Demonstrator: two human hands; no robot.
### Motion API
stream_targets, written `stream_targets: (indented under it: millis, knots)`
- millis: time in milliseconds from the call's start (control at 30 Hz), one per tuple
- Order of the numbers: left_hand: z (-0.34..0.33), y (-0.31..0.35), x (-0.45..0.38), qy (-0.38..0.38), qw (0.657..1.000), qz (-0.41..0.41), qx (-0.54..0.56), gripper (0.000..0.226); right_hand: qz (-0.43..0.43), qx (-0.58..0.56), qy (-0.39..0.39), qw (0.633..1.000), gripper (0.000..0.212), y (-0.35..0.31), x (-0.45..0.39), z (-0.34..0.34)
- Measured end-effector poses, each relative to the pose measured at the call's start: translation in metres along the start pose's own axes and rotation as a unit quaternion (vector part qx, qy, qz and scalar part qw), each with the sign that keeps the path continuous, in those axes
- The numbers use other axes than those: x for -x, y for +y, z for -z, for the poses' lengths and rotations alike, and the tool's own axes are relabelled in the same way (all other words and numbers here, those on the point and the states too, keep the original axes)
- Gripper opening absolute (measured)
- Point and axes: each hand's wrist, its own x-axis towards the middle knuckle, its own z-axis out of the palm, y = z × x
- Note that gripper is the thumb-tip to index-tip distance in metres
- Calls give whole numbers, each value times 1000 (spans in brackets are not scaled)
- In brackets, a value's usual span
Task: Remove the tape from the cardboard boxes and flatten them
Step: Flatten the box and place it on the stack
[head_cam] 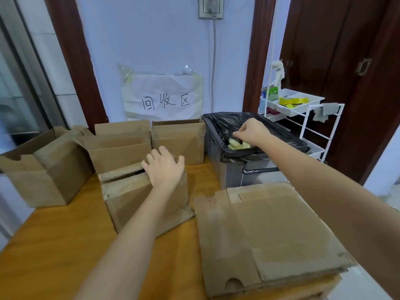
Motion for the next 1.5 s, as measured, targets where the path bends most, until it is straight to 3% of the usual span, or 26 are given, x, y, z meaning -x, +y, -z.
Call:
stream_targets:
  millis: [167, 433, 633, 733, 833, 1100, 1267, 1500]
  knots:
    - [8, -4, 7, -31, 998, -43, -42, 38, 50, -1, 19, 999, 30, -28, 17, 11]
    - [44, -31, 28, -128, 986, -105, -7, 35, 133, -44, -32, 990, 28, -83, 68, -12]
    - [75, -59, 53, -178, 976, -88, 93, 28, 188, -25, -93, 977, 25, -123, 119, -43]
    - [94, -68, 70, -202, 960, -81, 178, 34, 203, -19, -125, 971, 21, -133, 141, -60]
    - [109, -76, 82, -217, 953, -92, 189, 38, 226, -4, -141, 964, 23, -140, 162, -71]
    - [121, -86, 112, -163, 960, -82, 213, 29, 254, 36, -157, 953, 33, -140, 209, -90]
    - [132, -110, 122, -121, 984, -116, 65, 30, 270, 81, -171, 944, 35, -132, 221, -89]
    - [152, -142, 137, -55, 976, -205, -42, 38, 162, -40, -278, 946, 76, -128, 217, -69]
